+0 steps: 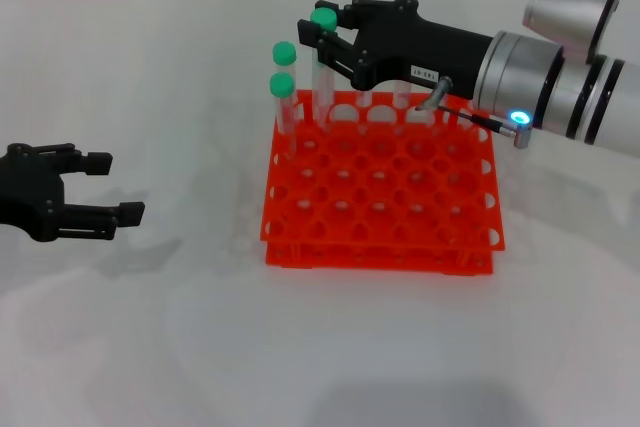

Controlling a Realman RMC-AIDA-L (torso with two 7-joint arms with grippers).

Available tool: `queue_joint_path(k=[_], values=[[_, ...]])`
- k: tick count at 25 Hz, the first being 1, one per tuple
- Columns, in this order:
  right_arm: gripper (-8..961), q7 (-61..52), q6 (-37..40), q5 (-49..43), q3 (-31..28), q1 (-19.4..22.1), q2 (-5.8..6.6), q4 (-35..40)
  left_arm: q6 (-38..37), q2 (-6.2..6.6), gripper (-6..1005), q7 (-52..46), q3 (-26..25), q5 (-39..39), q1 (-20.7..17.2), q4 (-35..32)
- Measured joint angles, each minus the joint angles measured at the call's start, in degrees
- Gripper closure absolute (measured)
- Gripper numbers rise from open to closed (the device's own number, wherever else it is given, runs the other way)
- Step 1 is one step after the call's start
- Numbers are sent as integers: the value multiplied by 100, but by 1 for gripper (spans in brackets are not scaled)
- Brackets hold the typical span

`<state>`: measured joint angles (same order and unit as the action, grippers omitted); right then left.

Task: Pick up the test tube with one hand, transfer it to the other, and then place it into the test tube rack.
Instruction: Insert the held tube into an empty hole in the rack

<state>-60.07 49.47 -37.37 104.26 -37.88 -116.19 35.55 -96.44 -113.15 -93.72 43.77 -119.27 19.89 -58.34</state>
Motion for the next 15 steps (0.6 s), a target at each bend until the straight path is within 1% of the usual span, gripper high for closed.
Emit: queue_joint_path(k=[2, 3, 7, 15], values=[[688, 100, -8, 128, 97, -1, 0, -14, 15, -5, 131, 3, 0, 0, 1, 5], [688, 258, -16, 338, 229, -8, 0, -47, 17, -6, 131, 3, 0, 0, 2, 6], [688, 395, -36, 536, 328, -20, 0, -85, 17, -15, 131, 5, 0, -3, 4, 7], [688, 426, -109, 551, 345, -25, 0, -146, 17, -22, 132, 19, 0, -9, 6, 8]])
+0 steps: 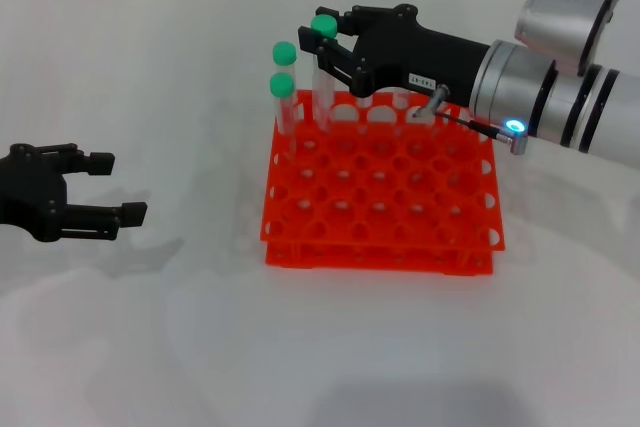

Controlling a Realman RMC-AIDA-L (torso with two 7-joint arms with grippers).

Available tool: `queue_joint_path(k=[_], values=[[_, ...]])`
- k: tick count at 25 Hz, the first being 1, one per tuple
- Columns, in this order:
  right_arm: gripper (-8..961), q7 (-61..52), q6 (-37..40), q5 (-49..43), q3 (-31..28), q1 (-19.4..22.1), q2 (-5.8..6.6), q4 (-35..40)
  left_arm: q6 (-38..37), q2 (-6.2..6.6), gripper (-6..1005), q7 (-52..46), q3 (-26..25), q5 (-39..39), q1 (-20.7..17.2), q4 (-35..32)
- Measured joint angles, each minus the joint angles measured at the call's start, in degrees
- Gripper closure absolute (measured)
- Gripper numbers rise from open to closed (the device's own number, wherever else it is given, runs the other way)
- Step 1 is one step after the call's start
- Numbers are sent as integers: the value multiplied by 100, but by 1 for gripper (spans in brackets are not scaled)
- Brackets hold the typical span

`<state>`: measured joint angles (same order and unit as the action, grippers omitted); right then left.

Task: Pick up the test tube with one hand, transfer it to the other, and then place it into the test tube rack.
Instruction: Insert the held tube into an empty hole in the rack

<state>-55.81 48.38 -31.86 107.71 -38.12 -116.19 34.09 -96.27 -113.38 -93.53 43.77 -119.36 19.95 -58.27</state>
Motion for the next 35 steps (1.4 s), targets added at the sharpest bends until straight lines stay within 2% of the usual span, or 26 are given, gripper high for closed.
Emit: queue_joint_path(k=[25, 35], values=[[689, 94, -171, 4, 217, -19, 0, -41, 58, -19, 132, 26, 25, -92, 36, 88], [689, 120, -143, 4, 225, 18, 0, -67, 66, -28, 133, 28, 35, -298, 164, 219]])
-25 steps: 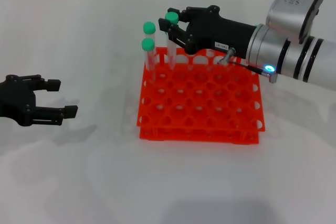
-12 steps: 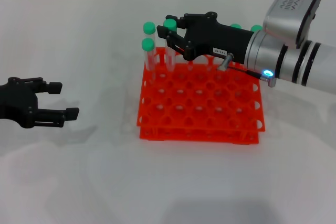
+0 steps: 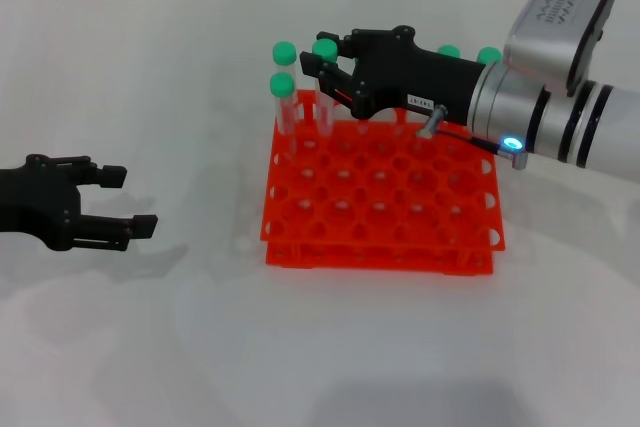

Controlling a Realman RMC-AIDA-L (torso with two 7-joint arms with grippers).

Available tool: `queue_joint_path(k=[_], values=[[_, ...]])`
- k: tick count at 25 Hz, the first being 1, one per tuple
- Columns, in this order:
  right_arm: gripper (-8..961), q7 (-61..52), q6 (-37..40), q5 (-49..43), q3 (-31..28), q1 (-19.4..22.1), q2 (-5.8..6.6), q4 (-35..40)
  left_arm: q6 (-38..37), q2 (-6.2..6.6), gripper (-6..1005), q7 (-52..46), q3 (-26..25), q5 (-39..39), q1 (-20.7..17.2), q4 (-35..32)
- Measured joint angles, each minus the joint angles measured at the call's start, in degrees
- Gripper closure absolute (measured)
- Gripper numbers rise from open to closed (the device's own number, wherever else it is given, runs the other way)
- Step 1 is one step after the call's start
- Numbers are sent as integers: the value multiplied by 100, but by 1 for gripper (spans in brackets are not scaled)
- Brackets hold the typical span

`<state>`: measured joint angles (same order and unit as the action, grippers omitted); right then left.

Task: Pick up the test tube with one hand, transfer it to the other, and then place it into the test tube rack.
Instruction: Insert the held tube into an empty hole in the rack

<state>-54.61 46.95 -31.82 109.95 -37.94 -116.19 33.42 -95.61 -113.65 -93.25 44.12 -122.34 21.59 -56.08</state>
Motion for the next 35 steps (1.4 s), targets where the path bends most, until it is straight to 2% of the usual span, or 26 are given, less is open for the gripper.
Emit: queue_joint_path(k=[35], values=[[688, 153, 145, -1, 68, 19, 0, -81, -39, 0, 132, 76, 13, 0, 65, 9]])
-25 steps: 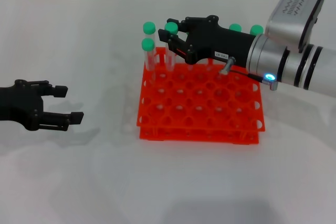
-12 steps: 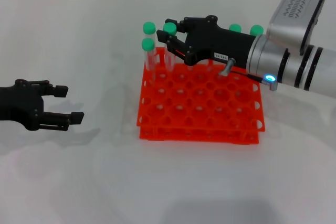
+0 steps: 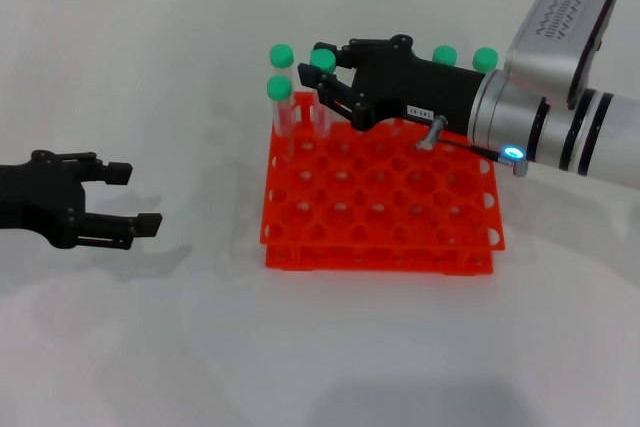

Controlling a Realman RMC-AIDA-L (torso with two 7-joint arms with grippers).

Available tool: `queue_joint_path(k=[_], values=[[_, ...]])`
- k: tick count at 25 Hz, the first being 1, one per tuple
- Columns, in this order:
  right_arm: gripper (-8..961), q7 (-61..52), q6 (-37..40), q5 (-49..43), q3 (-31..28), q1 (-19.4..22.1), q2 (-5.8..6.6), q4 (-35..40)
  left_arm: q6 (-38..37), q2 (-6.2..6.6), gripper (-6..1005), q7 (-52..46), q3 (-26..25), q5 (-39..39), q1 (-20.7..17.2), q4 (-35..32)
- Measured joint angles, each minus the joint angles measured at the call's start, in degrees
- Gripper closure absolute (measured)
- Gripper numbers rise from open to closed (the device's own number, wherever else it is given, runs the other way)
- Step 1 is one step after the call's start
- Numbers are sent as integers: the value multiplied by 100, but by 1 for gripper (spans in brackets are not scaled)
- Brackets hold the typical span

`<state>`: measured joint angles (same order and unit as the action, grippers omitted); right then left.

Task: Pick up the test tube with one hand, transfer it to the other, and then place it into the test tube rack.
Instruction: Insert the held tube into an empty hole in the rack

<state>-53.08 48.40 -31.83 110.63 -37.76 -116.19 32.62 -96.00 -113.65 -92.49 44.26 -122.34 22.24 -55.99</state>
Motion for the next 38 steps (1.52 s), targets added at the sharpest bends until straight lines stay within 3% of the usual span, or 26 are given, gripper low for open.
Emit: queue_joint_path(k=[38], values=[[688, -115, -349, 380, 319, -111, 0, -110, 27, -58, 132, 3, 57, -242, 97, 62]])
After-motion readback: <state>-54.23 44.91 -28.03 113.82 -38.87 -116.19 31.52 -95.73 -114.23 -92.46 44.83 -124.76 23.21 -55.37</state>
